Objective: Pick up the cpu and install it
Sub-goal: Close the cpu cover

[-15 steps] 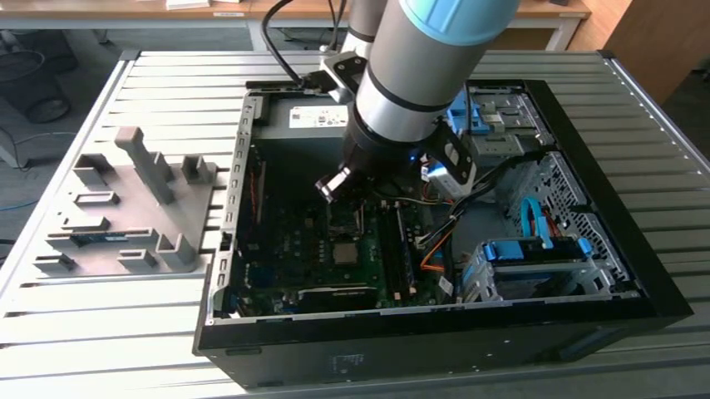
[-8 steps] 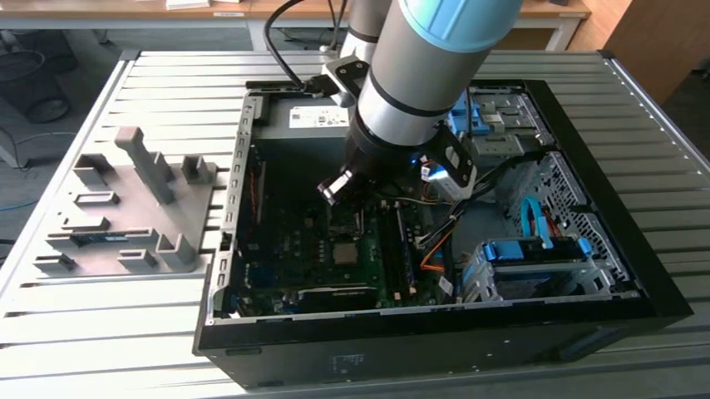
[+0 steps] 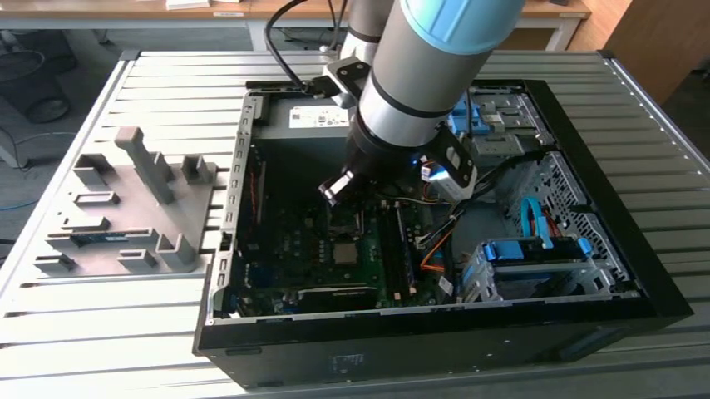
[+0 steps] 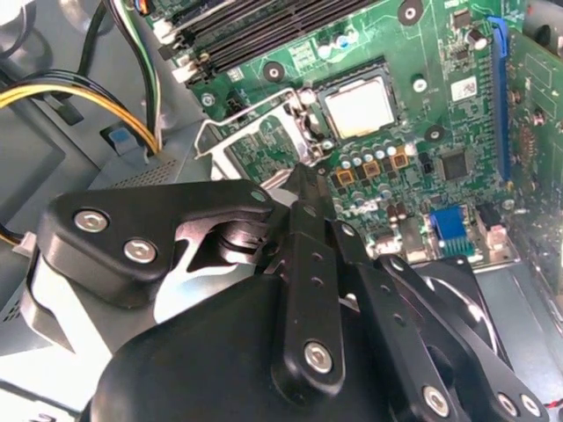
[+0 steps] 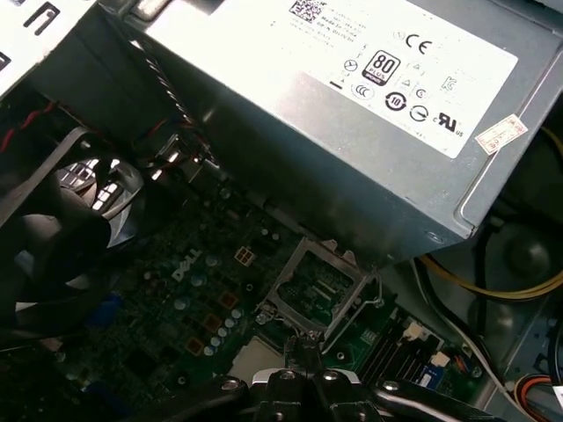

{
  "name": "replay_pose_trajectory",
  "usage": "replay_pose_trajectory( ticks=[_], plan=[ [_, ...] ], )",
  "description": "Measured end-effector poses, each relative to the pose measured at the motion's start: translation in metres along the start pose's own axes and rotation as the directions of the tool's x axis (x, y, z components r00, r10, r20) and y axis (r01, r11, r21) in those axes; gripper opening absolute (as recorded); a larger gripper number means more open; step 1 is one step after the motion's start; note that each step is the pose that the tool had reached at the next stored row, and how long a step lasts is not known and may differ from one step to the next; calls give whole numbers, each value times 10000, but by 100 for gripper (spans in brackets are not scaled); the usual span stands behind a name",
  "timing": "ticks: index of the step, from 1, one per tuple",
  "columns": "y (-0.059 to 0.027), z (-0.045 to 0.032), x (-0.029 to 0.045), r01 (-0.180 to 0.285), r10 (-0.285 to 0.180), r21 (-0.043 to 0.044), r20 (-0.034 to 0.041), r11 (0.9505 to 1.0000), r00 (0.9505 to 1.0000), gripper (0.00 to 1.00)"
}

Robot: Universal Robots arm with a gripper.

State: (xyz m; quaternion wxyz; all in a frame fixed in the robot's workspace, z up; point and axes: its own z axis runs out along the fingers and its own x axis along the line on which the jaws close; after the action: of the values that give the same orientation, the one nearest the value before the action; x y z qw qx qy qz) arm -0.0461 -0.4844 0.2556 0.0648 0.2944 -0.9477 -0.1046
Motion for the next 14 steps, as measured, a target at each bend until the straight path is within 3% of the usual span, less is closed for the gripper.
replay_pose_trajectory(
  ticks=[5, 14],
  plan=[
    [-76, 19, -118, 2, -2, -11, -17, 10000, 10000, 10],
    [-36, 45, -158, -8, 8, 36, -49, 10000, 10000, 10]
  ],
)
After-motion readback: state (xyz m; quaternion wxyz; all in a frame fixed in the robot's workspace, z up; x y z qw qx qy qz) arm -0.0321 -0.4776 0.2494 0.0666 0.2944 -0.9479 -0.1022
